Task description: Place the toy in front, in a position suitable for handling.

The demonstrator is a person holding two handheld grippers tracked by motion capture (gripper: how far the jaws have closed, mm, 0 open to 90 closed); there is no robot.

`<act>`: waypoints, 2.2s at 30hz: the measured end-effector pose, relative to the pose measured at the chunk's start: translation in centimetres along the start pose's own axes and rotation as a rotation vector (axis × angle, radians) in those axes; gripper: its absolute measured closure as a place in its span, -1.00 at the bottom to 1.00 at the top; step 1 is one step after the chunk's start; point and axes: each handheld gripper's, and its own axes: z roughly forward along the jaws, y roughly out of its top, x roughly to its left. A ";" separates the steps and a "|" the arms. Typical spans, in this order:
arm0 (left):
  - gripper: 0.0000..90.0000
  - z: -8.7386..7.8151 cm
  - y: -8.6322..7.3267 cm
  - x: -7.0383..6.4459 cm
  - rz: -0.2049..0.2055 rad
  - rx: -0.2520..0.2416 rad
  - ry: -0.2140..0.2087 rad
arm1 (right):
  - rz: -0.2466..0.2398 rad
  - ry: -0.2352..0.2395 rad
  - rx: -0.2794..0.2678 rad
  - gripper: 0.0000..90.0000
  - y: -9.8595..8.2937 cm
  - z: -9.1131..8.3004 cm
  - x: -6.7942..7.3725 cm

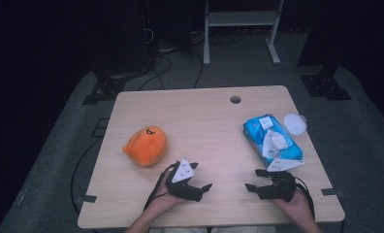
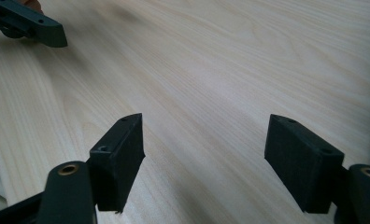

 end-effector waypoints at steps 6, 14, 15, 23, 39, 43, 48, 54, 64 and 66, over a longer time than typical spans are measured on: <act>-0.70 0.0 0.0 0.1 -0.006 -0.003 -0.005 | 0.013 0.006 0.003 -0.39 -0.1 0.2 -0.2; -0.70 -0.9 0.7 0.2 -0.004 -0.036 0.012 | -0.004 0.000 0.003 -0.39 0.1 0.2 0.3; -0.70 -1.1 0.9 0.3 -0.009 -0.048 0.014 | -0.007 -0.001 0.003 -0.39 0.2 0.1 0.4; -0.70 -3.1 2.9 0.9 -0.014 -0.144 0.042 | -0.010 -0.003 0.010 -0.39 0.1 0.2 0.6; -0.68 -5.9 4.2 2.9 -0.040 -0.227 0.114 | -0.008 0.000 0.019 -0.39 0.1 0.5 0.5; -0.68 -6.9 4.4 3.7 -0.054 -0.251 0.140 | -0.006 0.001 0.022 -0.39 0.0 0.6 0.5; -0.68 -8.1 4.5 4.5 -0.067 -0.277 0.173 | -0.005 0.002 0.026 -0.39 0.0 0.7 0.5; -0.68 -9.2 4.3 5.5 -0.081 -0.297 0.206 | -0.006 0.000 0.022 -0.39 0.0 0.6 0.5; -0.68 -10.5 3.9 6.9 -0.112 -0.319 0.259 | -0.005 0.001 0.022 -0.39 0.0 0.6 0.4; -0.68 -10.9 3.8 7.2 -0.118 -0.322 0.275 | -0.008 0.001 0.023 -0.39 0.0 0.6 0.5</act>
